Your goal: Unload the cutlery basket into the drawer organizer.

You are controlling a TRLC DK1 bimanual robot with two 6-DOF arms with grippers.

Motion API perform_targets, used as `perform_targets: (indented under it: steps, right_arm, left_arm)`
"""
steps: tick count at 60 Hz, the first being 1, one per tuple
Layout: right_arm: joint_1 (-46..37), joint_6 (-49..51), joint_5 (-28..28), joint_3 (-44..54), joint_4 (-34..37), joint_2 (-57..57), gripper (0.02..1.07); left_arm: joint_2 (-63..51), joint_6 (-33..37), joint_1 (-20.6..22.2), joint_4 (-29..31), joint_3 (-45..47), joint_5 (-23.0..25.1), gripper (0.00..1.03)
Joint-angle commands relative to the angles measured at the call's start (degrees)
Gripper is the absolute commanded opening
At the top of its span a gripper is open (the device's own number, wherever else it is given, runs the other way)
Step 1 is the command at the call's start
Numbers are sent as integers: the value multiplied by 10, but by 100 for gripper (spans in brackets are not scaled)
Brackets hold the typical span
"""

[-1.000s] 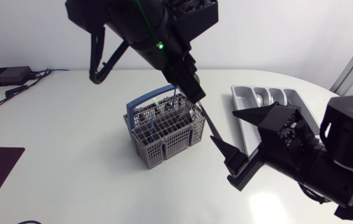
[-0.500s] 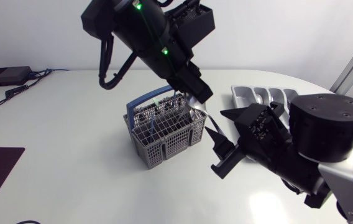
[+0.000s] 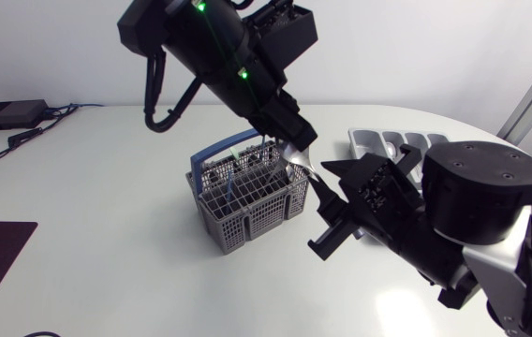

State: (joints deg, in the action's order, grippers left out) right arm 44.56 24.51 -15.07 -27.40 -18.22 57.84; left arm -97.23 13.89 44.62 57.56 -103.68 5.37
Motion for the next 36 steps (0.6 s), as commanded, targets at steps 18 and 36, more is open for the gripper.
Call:
perform_targets:
  steps: [18,36]
  right_arm:
    - [18,12,-9,12,-5,0,25]
    - [30,13,-10,15,3,-6,13]
  left_arm:
    - [-5,-8,-12,5,-1,6,19]
    - [-6,-9,-9,3,8,6,19]
